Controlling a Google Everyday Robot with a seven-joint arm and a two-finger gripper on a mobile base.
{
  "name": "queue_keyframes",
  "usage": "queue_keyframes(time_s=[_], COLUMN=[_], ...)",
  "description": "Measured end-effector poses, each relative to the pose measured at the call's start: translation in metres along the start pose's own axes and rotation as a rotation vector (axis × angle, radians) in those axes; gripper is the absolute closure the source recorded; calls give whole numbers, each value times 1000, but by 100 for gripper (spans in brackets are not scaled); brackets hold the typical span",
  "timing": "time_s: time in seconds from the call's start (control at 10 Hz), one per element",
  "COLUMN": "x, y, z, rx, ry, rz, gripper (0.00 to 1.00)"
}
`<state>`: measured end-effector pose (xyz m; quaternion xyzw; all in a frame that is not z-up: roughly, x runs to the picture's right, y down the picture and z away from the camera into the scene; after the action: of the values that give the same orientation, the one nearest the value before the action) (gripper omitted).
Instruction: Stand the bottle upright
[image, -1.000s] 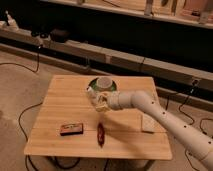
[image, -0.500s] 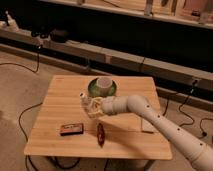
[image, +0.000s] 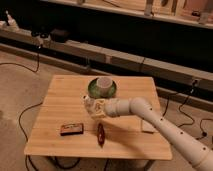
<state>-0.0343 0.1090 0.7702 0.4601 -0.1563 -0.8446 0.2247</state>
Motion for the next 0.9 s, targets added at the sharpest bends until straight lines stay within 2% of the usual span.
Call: queue_keyframes(time_s=[0.3,0.5,0.7,0.9], x=[-6,-20,-34,-38], y=[-3,-7,-9,-10], z=[-18,-33,-51,-70], rx=[-53,-93,-150,-216], ry=[18,-3,-27,-10], rz=[20,49,70,83], gripper=[100,100,100,100])
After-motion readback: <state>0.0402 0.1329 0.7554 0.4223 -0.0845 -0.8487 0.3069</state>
